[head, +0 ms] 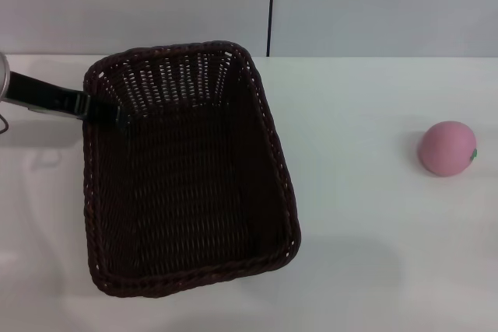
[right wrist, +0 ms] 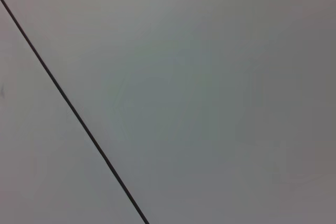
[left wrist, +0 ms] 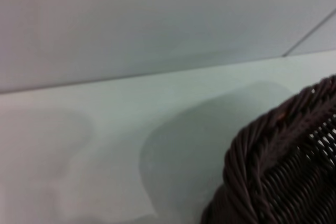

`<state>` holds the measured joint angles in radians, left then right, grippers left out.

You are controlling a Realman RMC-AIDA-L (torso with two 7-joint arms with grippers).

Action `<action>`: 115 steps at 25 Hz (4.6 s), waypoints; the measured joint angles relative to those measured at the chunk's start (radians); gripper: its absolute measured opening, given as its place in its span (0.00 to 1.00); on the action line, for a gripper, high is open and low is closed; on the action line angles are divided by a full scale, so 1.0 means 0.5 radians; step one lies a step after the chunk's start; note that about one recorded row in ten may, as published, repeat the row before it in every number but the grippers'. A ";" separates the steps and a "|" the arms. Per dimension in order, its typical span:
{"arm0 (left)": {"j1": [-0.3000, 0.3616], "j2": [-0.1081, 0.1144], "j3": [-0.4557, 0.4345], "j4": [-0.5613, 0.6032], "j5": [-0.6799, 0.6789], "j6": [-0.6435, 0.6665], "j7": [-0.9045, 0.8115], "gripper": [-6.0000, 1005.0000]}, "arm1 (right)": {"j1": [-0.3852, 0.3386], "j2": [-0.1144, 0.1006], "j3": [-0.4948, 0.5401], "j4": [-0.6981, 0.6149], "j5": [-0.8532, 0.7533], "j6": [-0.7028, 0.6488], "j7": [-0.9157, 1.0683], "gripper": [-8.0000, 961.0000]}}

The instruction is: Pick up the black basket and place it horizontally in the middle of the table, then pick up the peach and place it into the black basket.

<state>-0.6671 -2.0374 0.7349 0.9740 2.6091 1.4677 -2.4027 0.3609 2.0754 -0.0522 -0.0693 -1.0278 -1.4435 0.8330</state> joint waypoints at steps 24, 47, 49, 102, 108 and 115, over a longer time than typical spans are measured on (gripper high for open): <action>0.037 0.002 0.036 0.132 0.029 0.191 0.005 0.47 | 0.004 -0.001 0.000 -0.002 0.000 0.031 0.000 0.64; 0.059 -0.039 0.139 0.313 -0.355 0.181 0.417 0.20 | -0.005 0.000 0.003 0.010 0.000 0.031 0.000 0.64; 0.038 -0.039 0.224 0.312 -0.391 0.174 0.472 0.18 | -0.003 0.000 0.003 0.010 0.000 0.031 0.000 0.64; -0.147 -0.054 1.034 1.097 -0.789 0.220 1.372 0.16 | 0.001 0.003 0.055 0.029 0.000 0.127 0.000 0.64; -0.155 -0.063 1.268 1.096 -0.705 0.048 1.400 0.16 | -0.012 0.003 0.051 0.052 0.000 0.118 0.000 0.64; -0.172 -0.070 1.387 1.050 -0.517 -0.069 1.258 0.16 | -0.025 0.003 0.040 0.064 -0.001 0.115 0.000 0.64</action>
<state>-0.7533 -2.0723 1.4284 1.4991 2.3504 1.4333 -1.7739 0.3486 2.0770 -0.0322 -0.0375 -1.0282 -1.3858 0.8329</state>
